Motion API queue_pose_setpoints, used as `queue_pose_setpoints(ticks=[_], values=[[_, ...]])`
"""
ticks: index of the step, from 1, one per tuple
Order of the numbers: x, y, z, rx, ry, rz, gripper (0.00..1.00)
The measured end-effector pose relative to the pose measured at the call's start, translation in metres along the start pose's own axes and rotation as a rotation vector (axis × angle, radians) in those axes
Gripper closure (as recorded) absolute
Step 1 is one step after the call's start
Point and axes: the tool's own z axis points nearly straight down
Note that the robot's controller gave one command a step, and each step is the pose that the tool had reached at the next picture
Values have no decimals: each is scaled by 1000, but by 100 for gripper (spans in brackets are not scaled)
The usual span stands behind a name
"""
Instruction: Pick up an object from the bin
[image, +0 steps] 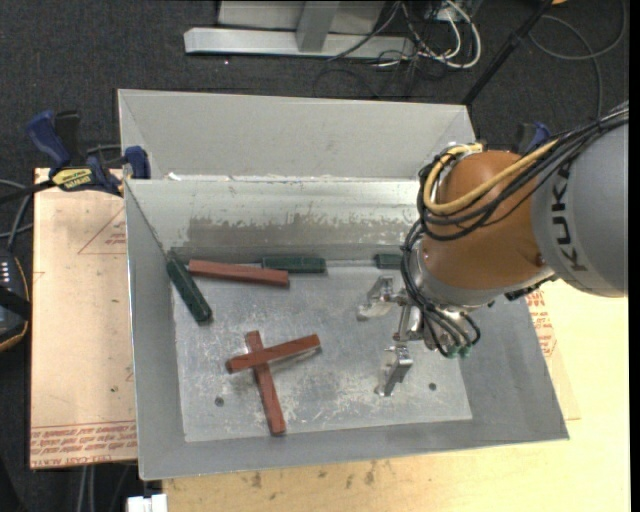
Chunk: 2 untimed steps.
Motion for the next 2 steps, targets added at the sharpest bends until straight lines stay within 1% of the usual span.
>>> queue_pose_setpoints(ticks=[1, 2], values=[[-14, 49, 19, 0, 13, 88, 0], [-50, 54, 46, -4, -3, 80, 0]])
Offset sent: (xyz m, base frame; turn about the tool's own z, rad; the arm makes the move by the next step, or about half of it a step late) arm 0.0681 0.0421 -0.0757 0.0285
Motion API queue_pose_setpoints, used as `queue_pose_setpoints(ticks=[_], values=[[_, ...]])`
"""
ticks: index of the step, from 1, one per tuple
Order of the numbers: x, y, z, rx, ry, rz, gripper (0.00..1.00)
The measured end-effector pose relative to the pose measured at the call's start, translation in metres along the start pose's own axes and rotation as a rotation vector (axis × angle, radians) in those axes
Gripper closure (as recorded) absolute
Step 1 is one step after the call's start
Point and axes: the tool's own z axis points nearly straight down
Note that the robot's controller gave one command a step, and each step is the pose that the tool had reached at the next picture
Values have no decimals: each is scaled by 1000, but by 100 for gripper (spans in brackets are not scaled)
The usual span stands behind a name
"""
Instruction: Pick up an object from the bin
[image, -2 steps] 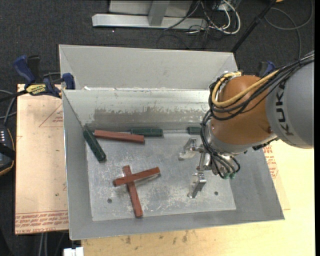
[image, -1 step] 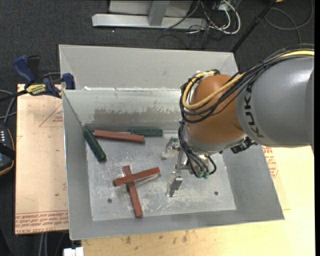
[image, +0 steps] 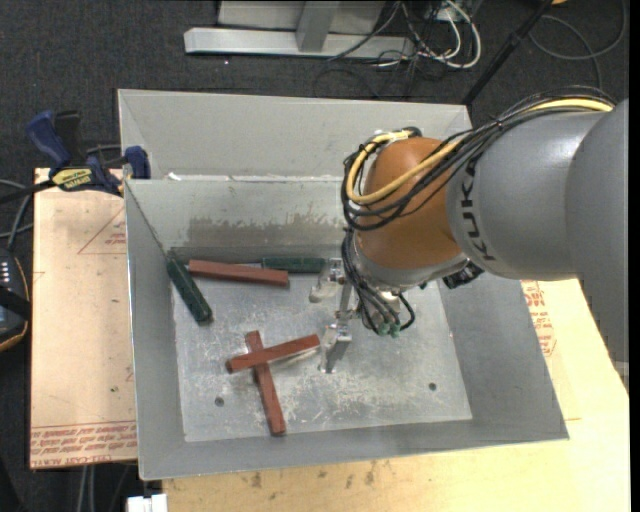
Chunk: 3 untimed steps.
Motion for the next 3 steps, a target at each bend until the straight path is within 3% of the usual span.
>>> queue_pose_setpoints(ticks=[1, 2, 3], values=[[-8, -5, 18, 4, 3, -38, 0], [1, -8, 32, 3, 14, -161, 0], [-3, -11, 36, 3, 10, -220, 0]])
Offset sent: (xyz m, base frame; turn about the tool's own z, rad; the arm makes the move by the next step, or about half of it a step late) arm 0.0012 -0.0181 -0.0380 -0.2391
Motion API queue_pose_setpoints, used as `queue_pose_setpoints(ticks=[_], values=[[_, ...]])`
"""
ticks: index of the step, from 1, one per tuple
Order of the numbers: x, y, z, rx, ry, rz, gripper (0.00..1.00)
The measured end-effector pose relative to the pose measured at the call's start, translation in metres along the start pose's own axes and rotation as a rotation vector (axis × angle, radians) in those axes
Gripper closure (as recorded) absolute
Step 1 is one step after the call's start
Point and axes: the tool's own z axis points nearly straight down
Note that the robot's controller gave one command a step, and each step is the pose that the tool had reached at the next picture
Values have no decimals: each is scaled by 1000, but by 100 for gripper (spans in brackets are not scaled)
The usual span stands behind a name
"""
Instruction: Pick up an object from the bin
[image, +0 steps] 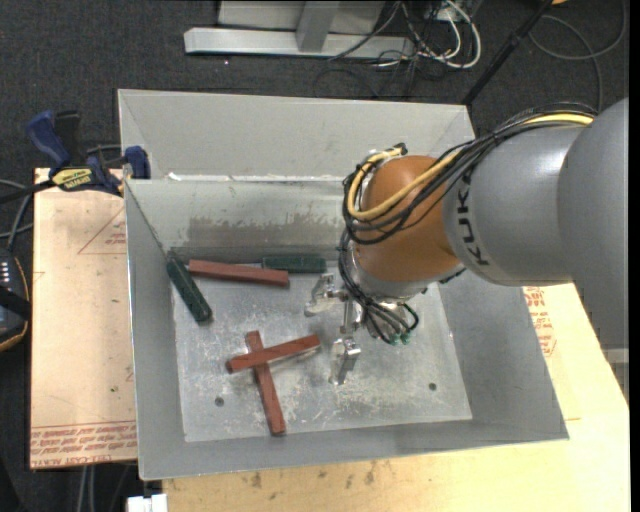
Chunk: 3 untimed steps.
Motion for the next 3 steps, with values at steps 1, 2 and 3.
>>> queue_pose_setpoints(ticks=[1, 2, 3], values=[[1, -4, -46, -2, 7, -146, 0], [-27, 28, 33, 0, -10, 9, 100], [-27, 28, 33, 0, -10, 9, 100]])
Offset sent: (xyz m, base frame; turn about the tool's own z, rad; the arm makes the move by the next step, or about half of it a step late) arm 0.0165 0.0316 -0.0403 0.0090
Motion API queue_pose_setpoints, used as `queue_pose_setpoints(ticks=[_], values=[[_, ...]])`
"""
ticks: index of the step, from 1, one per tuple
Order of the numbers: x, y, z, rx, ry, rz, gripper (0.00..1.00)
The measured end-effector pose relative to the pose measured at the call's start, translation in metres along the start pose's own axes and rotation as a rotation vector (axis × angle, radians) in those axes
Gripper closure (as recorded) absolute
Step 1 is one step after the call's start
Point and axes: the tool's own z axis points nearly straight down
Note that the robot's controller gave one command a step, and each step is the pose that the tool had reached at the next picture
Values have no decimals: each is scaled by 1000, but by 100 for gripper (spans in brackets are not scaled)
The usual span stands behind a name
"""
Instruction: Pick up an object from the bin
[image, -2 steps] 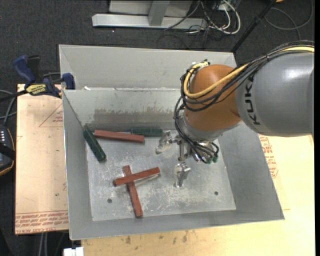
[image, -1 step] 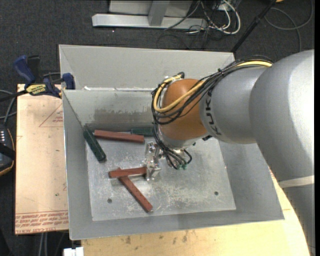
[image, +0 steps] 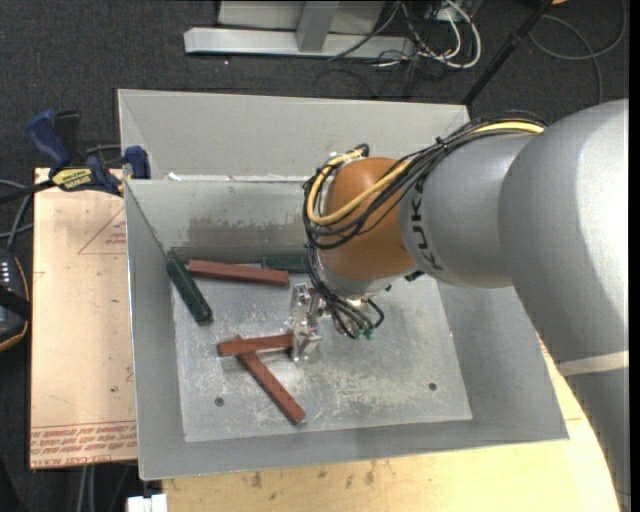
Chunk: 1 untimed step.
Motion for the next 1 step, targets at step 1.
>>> queue_pose_setpoints(ticks=[1], values=[[-12, -22, -190, 1, -1, 22, 100]])
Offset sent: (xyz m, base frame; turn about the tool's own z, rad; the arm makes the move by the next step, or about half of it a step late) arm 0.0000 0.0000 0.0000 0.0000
